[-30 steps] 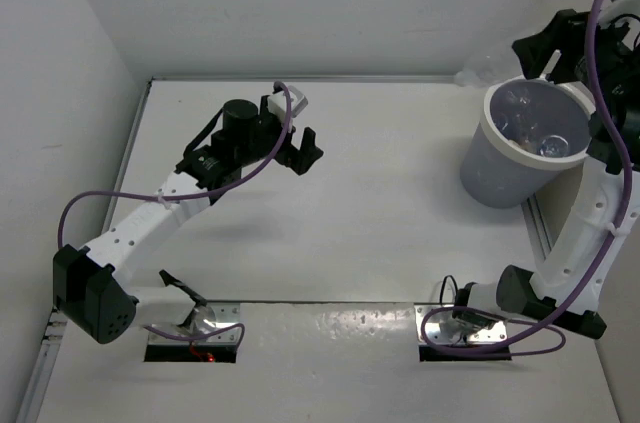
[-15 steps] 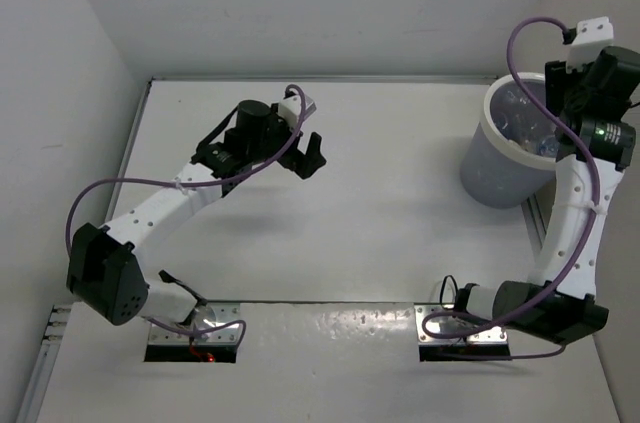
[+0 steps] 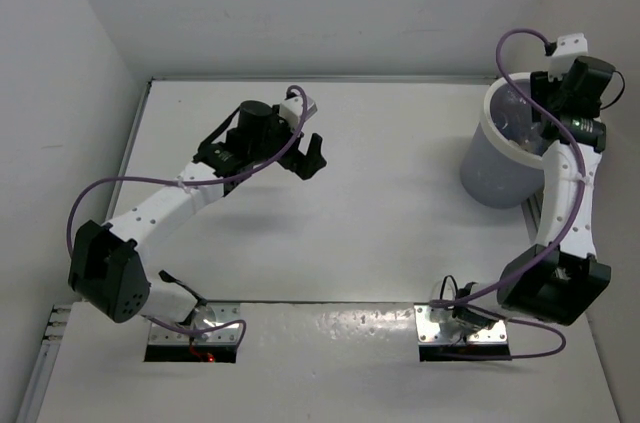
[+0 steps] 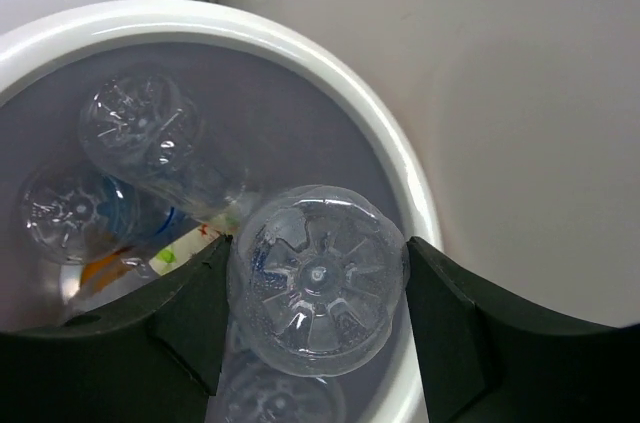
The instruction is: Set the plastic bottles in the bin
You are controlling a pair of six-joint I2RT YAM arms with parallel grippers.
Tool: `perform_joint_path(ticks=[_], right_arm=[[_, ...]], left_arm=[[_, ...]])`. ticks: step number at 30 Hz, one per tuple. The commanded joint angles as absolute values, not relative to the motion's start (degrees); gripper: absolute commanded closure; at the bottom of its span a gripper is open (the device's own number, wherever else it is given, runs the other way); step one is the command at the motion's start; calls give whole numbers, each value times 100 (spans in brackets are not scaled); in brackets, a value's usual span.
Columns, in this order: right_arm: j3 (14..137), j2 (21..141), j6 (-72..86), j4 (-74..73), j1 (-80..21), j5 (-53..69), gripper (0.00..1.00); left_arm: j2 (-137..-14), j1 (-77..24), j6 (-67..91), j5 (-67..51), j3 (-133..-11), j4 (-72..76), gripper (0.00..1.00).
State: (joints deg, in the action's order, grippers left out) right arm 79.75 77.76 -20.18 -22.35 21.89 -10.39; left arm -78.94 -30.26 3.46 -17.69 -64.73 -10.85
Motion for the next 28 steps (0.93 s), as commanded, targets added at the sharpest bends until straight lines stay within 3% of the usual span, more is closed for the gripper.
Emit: perform_joint_path(ticks=[1,3,9,13,19,28], right_arm=[[8235,7928,-1653,-2100,2127,-853,38],[8331,7910,-1495,-2206,2057,-756,22],[9262,7778,-1029,-2864,1820,-379,0],[10290,7621,-730,-3321,1591,-28,0],[10599,7163,-44,-4119,1039,1842,0],[10388,7409,343,-4333,536,1837,0]], left_arm=[[-7963,-2971,360,-1740,-6548,-1002,0],[-7963,-2918,535,-1600,-6548,-1002,0],[-7884,-2752,966,-873,-6844,-1553,0],[-8182,-2619,967,-476,-7513,-2372,0],[-7850,-2093,914,-237,-7673,-2540,0],[-7638,-1468,1301,-527,-8121,-2821,0]])
